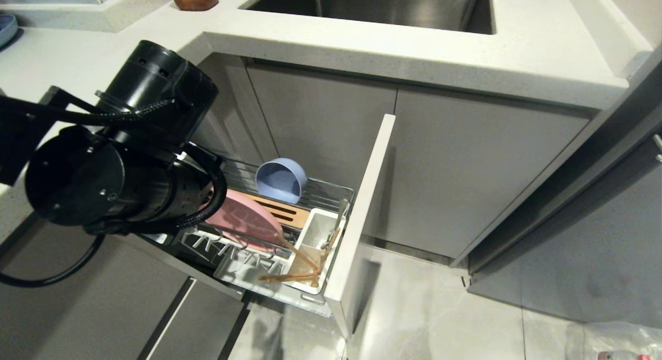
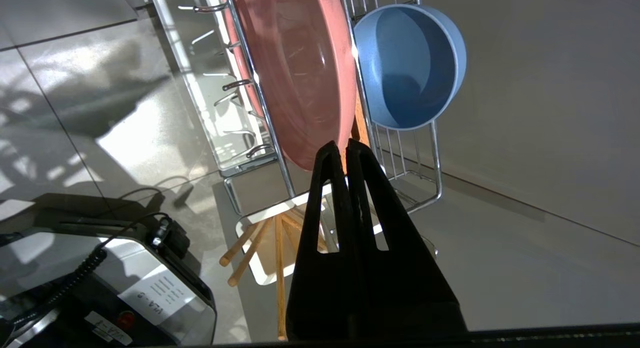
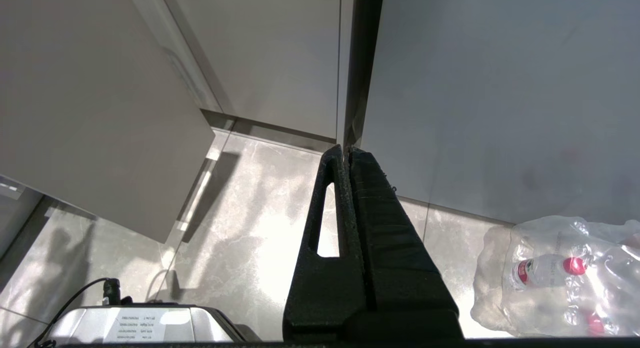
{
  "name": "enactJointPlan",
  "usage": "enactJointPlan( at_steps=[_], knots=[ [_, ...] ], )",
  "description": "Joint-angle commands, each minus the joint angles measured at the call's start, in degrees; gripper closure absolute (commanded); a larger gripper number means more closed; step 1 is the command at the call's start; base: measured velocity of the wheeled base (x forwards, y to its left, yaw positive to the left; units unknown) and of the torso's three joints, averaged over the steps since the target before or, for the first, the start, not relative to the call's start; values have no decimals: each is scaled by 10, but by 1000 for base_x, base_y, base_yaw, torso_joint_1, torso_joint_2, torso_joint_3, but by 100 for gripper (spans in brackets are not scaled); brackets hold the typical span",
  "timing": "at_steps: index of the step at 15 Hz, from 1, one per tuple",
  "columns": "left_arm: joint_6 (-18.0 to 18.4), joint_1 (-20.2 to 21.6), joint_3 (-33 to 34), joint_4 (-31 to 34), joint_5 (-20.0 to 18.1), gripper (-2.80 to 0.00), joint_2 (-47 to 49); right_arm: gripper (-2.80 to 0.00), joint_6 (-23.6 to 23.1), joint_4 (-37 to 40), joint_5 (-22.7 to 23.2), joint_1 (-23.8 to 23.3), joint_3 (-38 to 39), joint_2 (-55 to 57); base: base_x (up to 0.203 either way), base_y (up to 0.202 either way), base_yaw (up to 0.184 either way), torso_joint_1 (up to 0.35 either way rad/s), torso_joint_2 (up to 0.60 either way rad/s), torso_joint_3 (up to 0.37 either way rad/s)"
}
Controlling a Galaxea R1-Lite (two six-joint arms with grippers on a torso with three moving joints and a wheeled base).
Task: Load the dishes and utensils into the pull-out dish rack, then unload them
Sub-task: Take the plate out of the cupboard
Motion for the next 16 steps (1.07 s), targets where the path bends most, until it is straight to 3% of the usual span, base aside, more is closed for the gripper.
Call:
enactJointPlan(
  at_steps=[1, 10, 16],
  knots=[
    [-5, -1, 0, 3, 4, -280, 7, 0, 0, 0, 0, 0, 0, 1, 0, 0, 0, 0, 0, 0],
    [-14, 30, 23, -8, -5, -280, 45, 0, 0, 0, 0, 0, 0, 1, 0, 0, 0, 0, 0, 0],
    [-13, 78, 24, -58, -63, -280, 97, 0, 0, 0, 0, 0, 0, 1, 0, 0, 0, 0, 0, 0]
  ],
)
